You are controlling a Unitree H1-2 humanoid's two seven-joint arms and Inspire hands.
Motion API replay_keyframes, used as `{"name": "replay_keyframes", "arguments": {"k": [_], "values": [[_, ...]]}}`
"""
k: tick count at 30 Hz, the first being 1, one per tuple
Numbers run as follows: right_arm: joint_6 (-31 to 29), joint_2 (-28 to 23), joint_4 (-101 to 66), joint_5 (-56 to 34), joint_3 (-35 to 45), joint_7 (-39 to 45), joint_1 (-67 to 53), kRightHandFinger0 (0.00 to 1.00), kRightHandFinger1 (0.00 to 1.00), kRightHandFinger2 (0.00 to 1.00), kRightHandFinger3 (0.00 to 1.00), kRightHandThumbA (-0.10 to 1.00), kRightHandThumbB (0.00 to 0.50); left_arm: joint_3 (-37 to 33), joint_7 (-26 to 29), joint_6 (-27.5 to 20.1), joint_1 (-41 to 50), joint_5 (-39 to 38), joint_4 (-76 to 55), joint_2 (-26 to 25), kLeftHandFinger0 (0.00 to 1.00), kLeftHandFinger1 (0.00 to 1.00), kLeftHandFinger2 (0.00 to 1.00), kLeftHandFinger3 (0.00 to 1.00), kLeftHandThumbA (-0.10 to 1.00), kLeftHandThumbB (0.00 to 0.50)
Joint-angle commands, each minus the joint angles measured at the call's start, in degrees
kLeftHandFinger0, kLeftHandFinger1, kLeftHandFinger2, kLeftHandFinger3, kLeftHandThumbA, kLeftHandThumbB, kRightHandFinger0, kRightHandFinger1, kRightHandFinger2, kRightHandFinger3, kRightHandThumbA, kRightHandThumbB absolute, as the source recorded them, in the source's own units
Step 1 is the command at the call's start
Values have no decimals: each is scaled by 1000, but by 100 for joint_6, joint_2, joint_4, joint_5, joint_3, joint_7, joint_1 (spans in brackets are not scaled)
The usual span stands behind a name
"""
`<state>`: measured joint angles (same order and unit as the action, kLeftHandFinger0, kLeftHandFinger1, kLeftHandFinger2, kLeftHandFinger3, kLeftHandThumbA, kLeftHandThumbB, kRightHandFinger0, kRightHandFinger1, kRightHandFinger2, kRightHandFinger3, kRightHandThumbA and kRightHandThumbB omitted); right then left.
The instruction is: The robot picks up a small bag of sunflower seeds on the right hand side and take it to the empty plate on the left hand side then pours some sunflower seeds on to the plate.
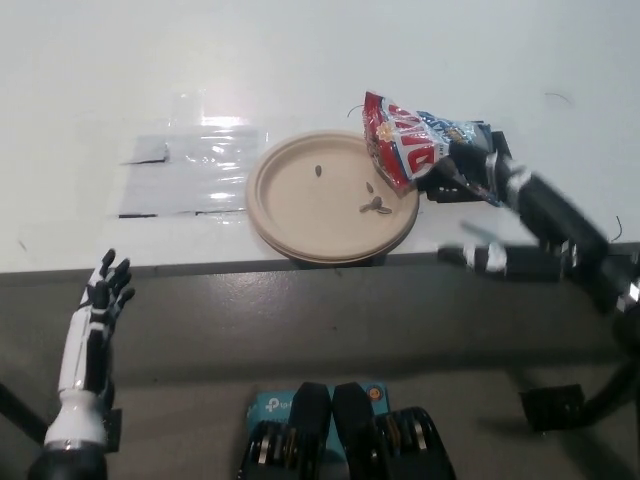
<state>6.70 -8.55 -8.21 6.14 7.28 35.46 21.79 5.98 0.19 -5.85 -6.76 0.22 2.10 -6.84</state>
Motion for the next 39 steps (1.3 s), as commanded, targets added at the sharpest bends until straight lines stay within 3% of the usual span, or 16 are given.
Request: {"name": "replay_keyframes", "arguments": {"k": [1,5,8,13,18,23,25,29,32,35,39], "values": [[-2373,808,-2287,-379,470,-1505,-968,1000,1000,1000,1000,1000,395,-273,-729,-495,-488,-721,-61,-72,1000,1000,1000,1000,1000,252],[-2794,946,-1446,-187,310,-1502,-1265,1000,1000,1000,1000,1000,313,-381,-819,-501,-128,-718,-219,-65,1000,1000,1000,1000,1000,277],[-2890,1122,-771,162,181,-1693,-1434,1000,1000,1000,1000,1000,305,-420,-826,-536,131,-718,-287,-53,1000,1000,1000,1000,1000,286],[-3138,1191,379,365,101,-1929,-1499,1000,1000,1000,1000,1000,234,-434,-842,-706,378,-770,-235,-49,1000,1000,1000,1000,1000,279],[-3347,1117,1004,400,116,-2067,-1577,1000,1000,1000,1000,1000,209,-412,-842,-744,610,-751,-243,-59,1000,1000,1000,1000,1000,259],[-3362,1022,1404,549,0,-2329,-1634,1000,1000,1000,1000,1000,215,-383,-847,-899,728,-722,-145,-76,1000,1000,1000,1000,1000,253],[-3362,988,1544,498,-52,-2357,-1587,1000,1000,1000,1000,1000,210,-380,-823,-868,746,-693,-141,-80,1000,1000,1000,1000,1000,280],[-3362,954,1807,261,-114,-2309,-1532,1000,1000,1000,1000,1000,246,-337,-817,-803,819,-732,-201,-89,1000,1000,1000,1000,1000,290],[-3362,928,1895,217,-218,-2447,-1548,1000,1000,1000,1000,1000,236,-314,-816,-807,866,-759,-228,-99,1000,1000,1000,1000,1000,267],[-3362,880,1939,79,-322,-2409,-1567,1000,1000,1000,1000,1000,256,-312,-817,-812,890,-764,-228,-117,1000,1000,1000,1000,1000,283],[-3361,810,1948,-82,-441,-2273,-1581,1000,1000,1000,1000,1000,331,-298,-796,-848,889,-727,-204,-111,1000,1000,1000,1000,1000,282]]}}
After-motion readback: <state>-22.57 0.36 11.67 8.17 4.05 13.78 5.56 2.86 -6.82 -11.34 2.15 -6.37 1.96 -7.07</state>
